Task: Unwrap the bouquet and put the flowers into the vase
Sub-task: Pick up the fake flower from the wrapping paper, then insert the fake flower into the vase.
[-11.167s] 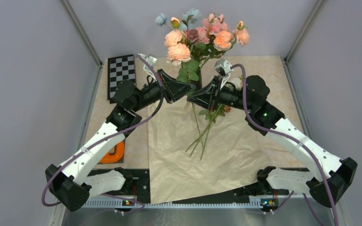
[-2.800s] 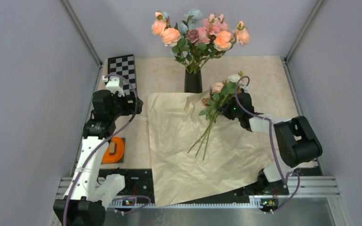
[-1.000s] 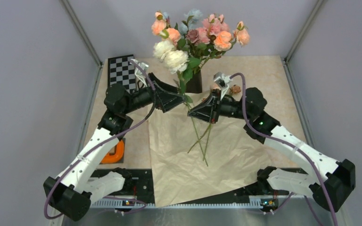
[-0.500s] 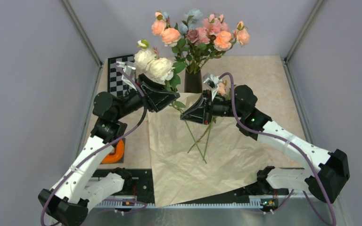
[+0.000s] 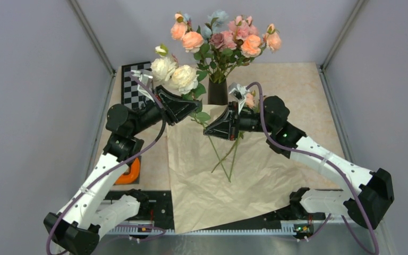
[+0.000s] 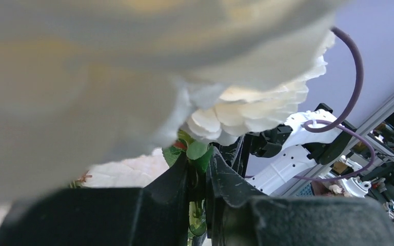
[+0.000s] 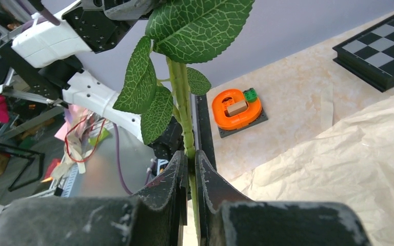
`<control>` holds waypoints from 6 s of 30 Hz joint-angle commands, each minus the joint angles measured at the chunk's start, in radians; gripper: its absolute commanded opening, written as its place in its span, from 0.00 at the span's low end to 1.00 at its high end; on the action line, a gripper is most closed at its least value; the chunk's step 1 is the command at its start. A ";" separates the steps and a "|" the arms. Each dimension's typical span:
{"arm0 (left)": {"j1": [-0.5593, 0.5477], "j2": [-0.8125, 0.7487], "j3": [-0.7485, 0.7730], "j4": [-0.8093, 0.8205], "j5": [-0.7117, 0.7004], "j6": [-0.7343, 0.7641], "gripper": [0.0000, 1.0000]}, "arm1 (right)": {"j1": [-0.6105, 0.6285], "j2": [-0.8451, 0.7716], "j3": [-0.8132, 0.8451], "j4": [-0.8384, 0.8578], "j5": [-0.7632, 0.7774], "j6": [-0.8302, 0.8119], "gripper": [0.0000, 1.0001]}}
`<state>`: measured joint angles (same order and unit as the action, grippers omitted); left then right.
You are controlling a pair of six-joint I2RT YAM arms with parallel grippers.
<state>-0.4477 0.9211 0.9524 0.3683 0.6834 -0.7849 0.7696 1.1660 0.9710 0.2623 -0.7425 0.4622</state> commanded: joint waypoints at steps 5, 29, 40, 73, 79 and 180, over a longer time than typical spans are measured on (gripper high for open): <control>-0.003 -0.011 -0.025 0.032 -0.016 0.035 0.00 | 0.010 -0.049 0.027 -0.014 0.172 -0.045 0.23; -0.001 0.048 0.178 -0.021 -0.375 0.512 0.00 | -0.318 -0.274 -0.124 -0.327 0.696 0.100 0.68; 0.005 0.249 0.386 0.166 -0.331 0.594 0.00 | -0.523 -0.371 -0.207 -0.383 0.647 0.074 0.68; 0.018 0.424 0.590 0.141 -0.255 0.670 0.00 | -0.597 -0.347 -0.242 -0.366 0.565 0.094 0.67; 0.034 0.430 0.555 0.176 -0.258 0.643 0.00 | -0.600 -0.347 -0.244 -0.369 0.556 0.094 0.66; 0.142 0.700 0.327 0.462 -0.133 0.427 0.00 | -0.613 -0.312 -0.298 -0.341 0.496 0.133 0.65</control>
<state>-0.3027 1.6287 1.2926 0.8032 0.5426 -0.3859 0.1734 0.8577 0.6804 -0.1127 -0.2382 0.5880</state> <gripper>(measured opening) 0.133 0.653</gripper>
